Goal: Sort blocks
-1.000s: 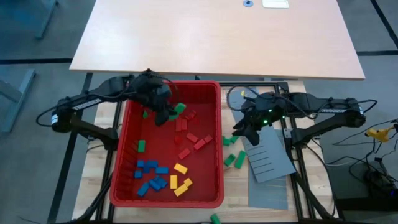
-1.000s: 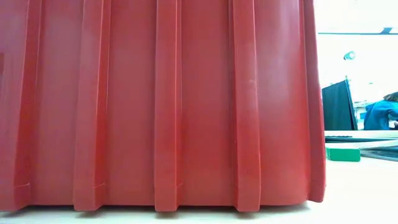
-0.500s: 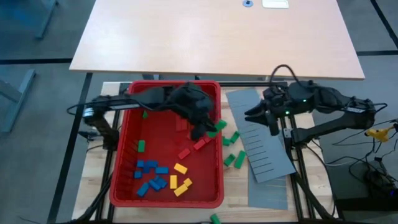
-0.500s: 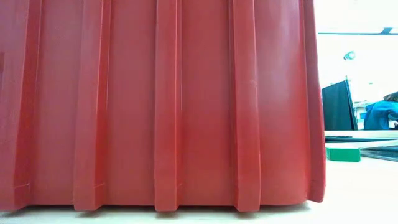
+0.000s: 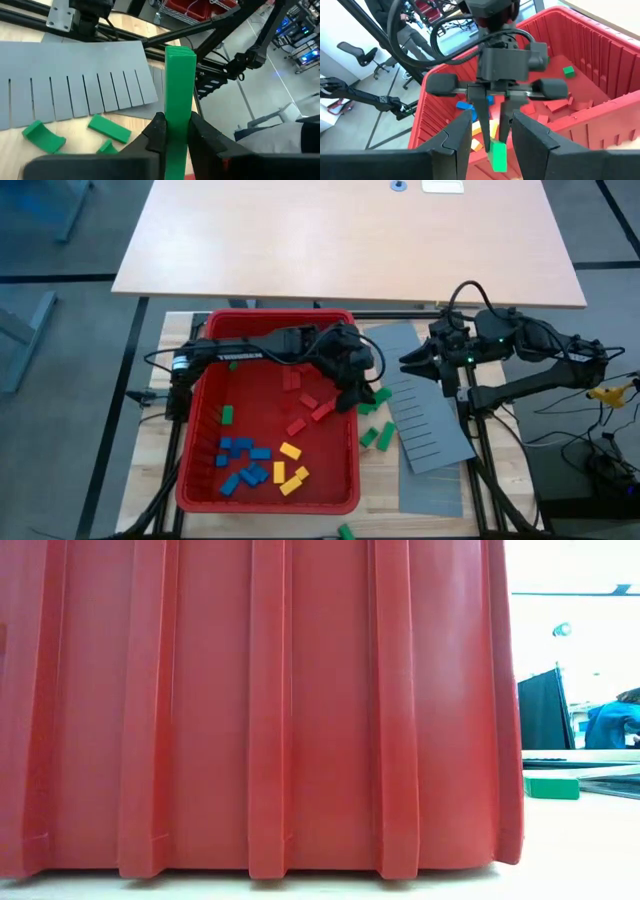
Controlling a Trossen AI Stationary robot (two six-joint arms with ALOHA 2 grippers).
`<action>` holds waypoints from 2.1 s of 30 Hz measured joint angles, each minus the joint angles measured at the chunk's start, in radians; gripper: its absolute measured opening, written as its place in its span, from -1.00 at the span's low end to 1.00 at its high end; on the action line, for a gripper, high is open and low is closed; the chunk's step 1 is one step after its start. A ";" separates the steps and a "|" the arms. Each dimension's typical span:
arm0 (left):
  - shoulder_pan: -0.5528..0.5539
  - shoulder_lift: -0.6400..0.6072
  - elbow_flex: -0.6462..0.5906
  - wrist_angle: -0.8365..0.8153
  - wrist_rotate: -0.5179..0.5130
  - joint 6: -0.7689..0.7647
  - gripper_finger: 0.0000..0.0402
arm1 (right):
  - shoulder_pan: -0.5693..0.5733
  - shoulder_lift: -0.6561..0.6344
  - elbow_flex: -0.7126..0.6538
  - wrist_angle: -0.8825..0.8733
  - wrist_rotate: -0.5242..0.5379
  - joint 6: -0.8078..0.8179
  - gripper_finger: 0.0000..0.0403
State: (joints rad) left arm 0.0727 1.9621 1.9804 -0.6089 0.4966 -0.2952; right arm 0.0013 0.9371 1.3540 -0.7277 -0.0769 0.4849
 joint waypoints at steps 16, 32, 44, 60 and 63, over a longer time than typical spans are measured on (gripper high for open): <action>-0.001 -0.005 0.016 -0.056 -0.045 0.022 0.49 | 0.001 0.001 0.000 -0.021 -0.059 -0.013 -0.48; 0.052 -0.220 0.017 -0.343 -0.307 0.148 -0.99 | 0.204 0.044 -0.035 -0.215 -0.218 0.152 -0.97; 0.064 -0.316 0.000 -0.448 -0.433 0.118 -1.00 | 0.637 0.197 -0.142 -0.035 0.263 0.348 -1.00; 0.070 -0.330 -0.001 -0.515 -0.455 0.129 -1.00 | 0.861 0.576 -0.319 0.696 0.223 0.624 -1.00; 0.070 -0.336 -0.003 -0.538 -0.449 0.122 -1.00 | 0.863 0.668 -0.270 0.699 0.152 0.598 -1.00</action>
State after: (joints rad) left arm 0.1425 1.6259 1.9771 -1.1471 0.0474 -0.1729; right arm 0.8646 1.6047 1.0841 -0.0290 0.0749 1.0831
